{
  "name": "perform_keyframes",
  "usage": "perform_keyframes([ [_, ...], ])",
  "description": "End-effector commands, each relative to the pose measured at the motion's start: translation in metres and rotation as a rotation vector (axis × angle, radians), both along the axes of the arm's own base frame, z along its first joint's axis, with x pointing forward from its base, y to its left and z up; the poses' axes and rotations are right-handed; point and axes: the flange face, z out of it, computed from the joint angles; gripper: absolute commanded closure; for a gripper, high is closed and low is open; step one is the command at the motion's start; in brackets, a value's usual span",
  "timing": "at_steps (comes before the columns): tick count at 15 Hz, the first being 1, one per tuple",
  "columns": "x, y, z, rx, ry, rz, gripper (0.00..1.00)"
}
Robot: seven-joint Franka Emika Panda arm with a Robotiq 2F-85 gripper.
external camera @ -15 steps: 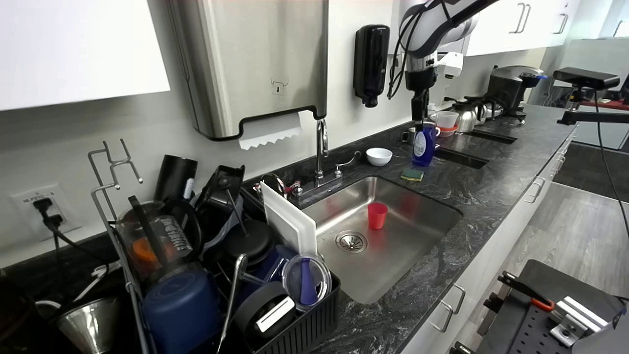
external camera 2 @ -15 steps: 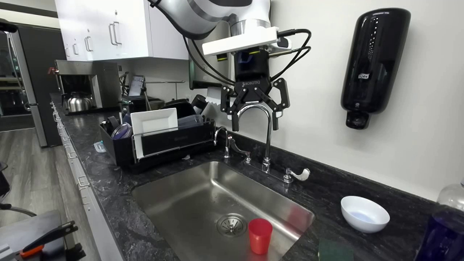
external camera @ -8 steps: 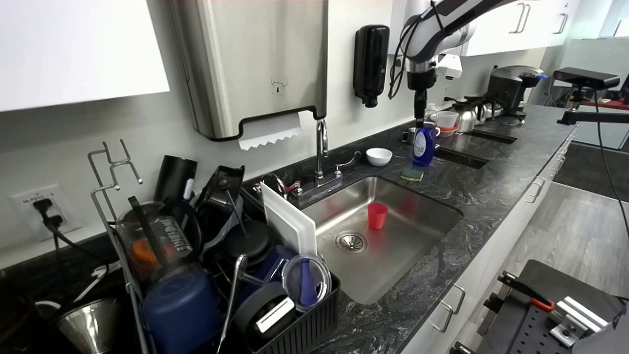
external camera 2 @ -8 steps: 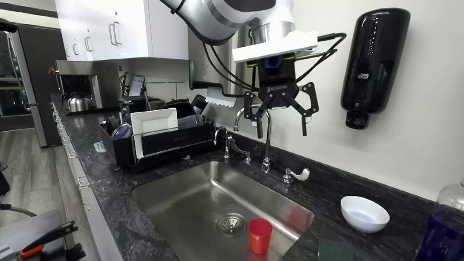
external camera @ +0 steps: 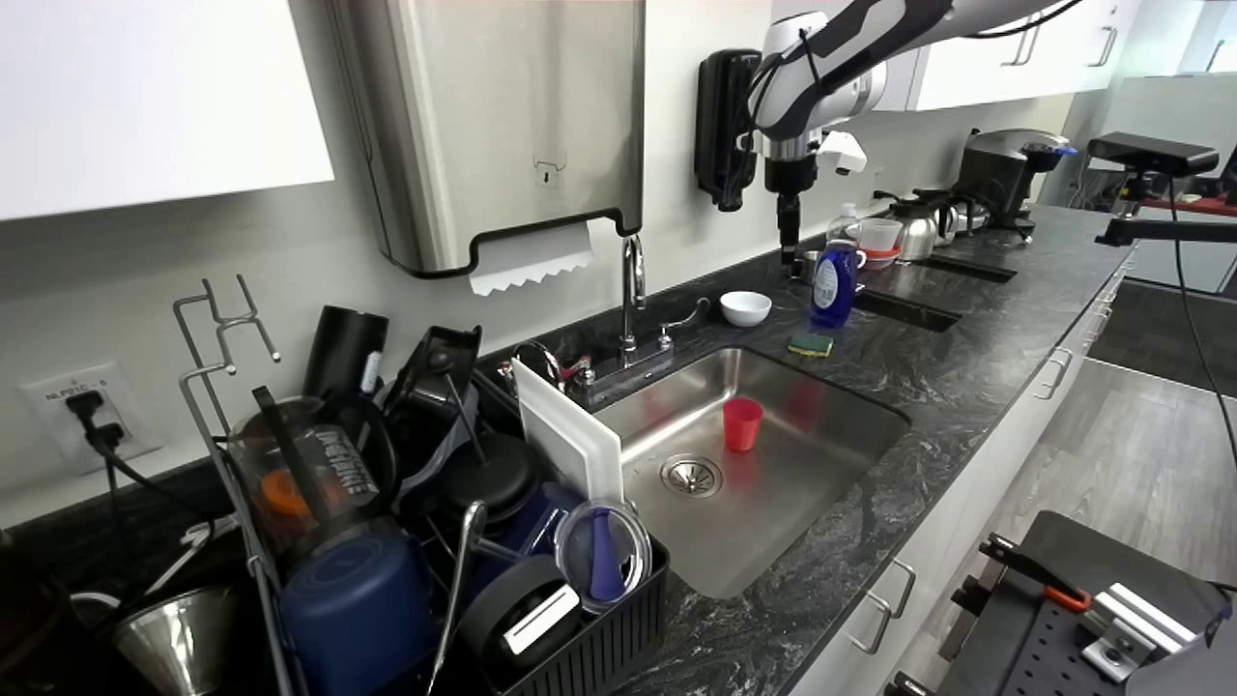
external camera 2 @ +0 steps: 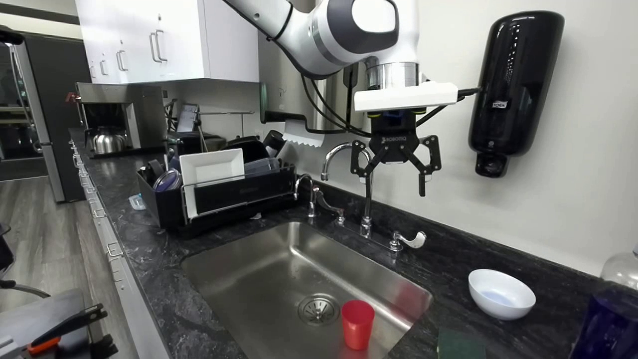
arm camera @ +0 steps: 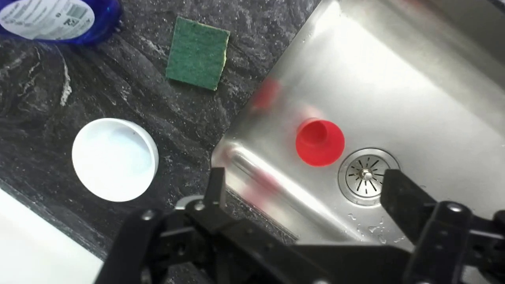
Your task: Open the tap
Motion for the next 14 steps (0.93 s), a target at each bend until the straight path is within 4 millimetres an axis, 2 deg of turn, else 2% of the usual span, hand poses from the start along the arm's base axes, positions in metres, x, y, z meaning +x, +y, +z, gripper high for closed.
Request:
perform_keyframes([
  [1,0.017,0.000,-0.009,0.024,0.009,0.056,0.00],
  [7,0.033,0.002,-0.036,0.018,0.007,0.113,0.00],
  [14,0.049,0.008,-0.062,0.015,-0.073,0.217,0.00],
])
